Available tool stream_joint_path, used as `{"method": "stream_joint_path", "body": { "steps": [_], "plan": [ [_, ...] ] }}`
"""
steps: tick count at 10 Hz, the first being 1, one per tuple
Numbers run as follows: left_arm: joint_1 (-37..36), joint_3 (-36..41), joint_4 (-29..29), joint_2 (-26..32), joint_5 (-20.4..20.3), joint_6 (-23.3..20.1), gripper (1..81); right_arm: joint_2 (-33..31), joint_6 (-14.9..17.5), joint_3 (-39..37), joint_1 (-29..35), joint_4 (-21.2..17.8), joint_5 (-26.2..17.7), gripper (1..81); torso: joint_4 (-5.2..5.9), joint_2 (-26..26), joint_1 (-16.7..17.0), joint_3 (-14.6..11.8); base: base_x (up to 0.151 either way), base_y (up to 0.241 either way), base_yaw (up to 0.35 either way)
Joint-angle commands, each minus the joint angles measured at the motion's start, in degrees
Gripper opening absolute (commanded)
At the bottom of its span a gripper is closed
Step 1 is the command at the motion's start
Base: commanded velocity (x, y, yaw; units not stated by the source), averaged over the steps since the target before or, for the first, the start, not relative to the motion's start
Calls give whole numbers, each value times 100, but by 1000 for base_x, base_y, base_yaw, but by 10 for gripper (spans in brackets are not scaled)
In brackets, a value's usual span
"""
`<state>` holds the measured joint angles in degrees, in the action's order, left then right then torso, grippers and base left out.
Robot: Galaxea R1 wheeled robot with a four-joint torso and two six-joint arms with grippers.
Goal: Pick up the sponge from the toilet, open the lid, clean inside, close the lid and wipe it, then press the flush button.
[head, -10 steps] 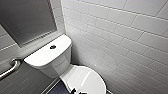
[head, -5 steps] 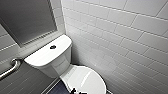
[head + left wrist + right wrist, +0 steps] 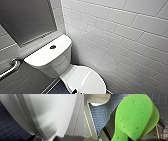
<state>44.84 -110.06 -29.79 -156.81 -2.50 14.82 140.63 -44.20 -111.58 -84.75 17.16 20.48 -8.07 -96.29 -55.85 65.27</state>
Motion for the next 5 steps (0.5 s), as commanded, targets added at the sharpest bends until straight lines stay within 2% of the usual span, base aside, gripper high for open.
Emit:
{"method": "stream_joint_path", "body": {
  "steps": [1,5],
  "plan": [
    [-787,528,167,105,-224,-94,811,-270,8,129,23,129,-273,10,0,0,0,0,0,0,0],
    [-814,661,167,167,-321,-94,811,-278,8,173,23,129,-273,10,0,0,0,0,0,0,0]
  ]
}}
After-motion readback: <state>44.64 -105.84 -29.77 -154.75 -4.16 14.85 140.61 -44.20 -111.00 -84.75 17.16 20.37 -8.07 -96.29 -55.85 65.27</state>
